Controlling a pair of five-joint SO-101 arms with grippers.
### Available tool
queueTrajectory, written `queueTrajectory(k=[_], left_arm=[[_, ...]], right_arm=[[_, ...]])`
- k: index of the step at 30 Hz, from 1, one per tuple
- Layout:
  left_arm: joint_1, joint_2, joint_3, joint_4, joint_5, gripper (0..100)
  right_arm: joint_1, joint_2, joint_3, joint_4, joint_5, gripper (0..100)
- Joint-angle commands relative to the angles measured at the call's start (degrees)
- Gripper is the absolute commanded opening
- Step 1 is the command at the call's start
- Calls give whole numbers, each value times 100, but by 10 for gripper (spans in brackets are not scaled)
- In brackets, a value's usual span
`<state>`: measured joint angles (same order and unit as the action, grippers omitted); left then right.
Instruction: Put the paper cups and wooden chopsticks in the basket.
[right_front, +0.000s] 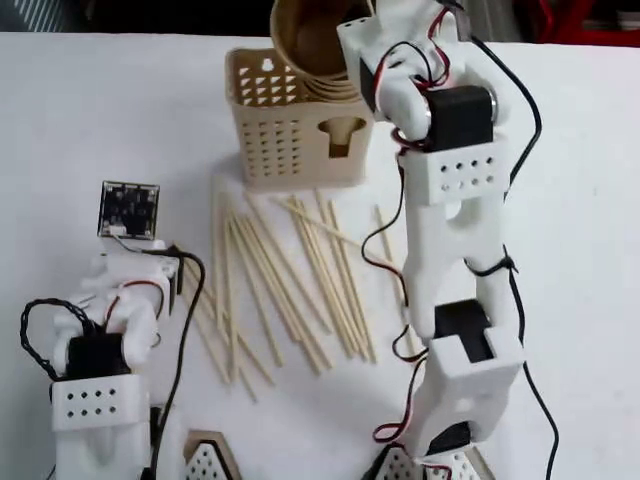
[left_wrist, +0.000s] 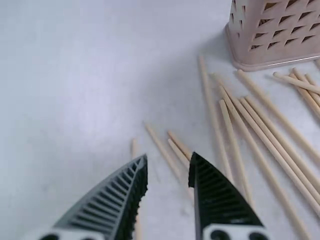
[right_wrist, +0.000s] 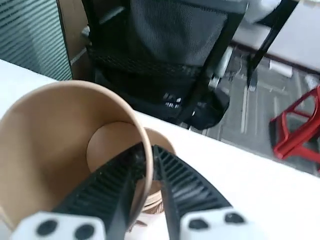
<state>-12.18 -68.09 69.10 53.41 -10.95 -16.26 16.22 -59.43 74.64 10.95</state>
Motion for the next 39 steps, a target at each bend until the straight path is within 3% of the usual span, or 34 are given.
queueTrajectory(k=[1, 8, 12, 17, 29, 39], left_arm=[[-57, -92, -26, -141, 53, 147], [-57, -92, -26, -149, 44, 147], [-57, -92, -26, -149, 44, 147], [-57, -92, -26, -149, 44, 147], [-57, -92, -26, -149, 35, 147], [-57, -92, -26, -149, 35, 147]], right_arm=[[233, -13, -264, 4, -290, 22], [479, 198, -264, 13, -492, 37], [444, 330, -264, 136, -510, 166], [426, 171, -440, 312, -1275, 267], [365, -295, -615, 734, -1257, 265], [215, -523, -448, 2413, -1257, 186]])
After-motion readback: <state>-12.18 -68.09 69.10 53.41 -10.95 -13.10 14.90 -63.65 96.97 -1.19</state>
